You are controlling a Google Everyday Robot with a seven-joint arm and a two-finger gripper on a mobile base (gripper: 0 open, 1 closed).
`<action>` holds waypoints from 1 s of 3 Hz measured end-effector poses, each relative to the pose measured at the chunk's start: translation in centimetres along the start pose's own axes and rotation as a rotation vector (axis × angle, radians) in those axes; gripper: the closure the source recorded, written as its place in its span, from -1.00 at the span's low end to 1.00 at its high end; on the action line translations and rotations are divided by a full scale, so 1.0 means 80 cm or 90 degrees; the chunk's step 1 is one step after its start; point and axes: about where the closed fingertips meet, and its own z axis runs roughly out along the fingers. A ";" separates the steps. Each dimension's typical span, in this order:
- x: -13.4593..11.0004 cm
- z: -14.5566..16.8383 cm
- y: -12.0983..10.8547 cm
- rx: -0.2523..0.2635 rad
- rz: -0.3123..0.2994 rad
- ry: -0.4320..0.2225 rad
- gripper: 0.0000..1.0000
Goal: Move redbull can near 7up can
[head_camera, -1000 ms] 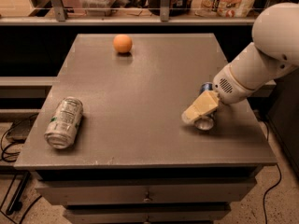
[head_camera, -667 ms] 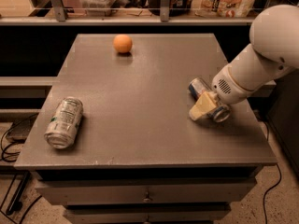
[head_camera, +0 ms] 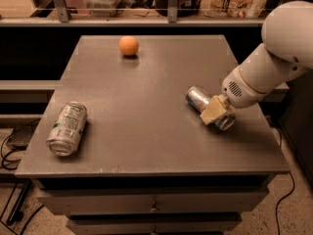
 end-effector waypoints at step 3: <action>-0.059 -0.096 0.140 -0.148 -0.244 -0.102 1.00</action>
Offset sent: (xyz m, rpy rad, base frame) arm -0.0742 0.1207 0.1656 0.3078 -0.1940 0.6265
